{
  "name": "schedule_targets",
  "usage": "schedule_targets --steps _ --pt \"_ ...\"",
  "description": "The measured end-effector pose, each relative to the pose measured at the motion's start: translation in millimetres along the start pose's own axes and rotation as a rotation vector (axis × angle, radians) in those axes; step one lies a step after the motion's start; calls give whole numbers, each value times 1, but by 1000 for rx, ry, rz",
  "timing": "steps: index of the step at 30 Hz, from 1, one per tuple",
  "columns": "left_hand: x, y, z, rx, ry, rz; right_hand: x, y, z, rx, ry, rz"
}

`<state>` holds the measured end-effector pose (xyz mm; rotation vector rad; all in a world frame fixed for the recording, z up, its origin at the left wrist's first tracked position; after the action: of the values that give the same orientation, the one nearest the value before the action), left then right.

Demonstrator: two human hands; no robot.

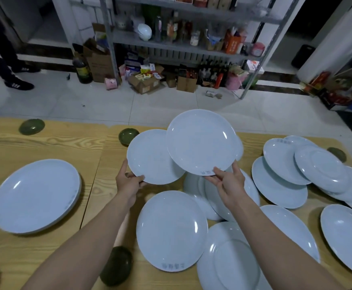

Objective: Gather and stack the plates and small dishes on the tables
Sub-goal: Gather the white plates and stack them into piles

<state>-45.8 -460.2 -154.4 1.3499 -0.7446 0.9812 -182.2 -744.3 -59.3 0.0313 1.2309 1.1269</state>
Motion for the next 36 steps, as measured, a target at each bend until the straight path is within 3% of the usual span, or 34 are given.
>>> schedule_targets --steps 11,22,36 --pt "66 75 -75 87 148 135 -4 60 52 -213 39 -21" --pt "82 133 -200 293 216 211 59 114 112 -373 119 86" --pt "81 63 -335 234 192 119 163 146 191 -280 114 72"
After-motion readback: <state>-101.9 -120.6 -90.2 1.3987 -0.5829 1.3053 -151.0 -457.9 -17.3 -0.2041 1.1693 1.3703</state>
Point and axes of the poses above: each hand's wrist, its own y-axis away from the middle knuckle, its own z-axis out of the palm, x = y × z, the point moved 9 cm from there along -y, towards the middle knuckle, and after that the axes turned 6 degrees about z, right-handed, at the moved point
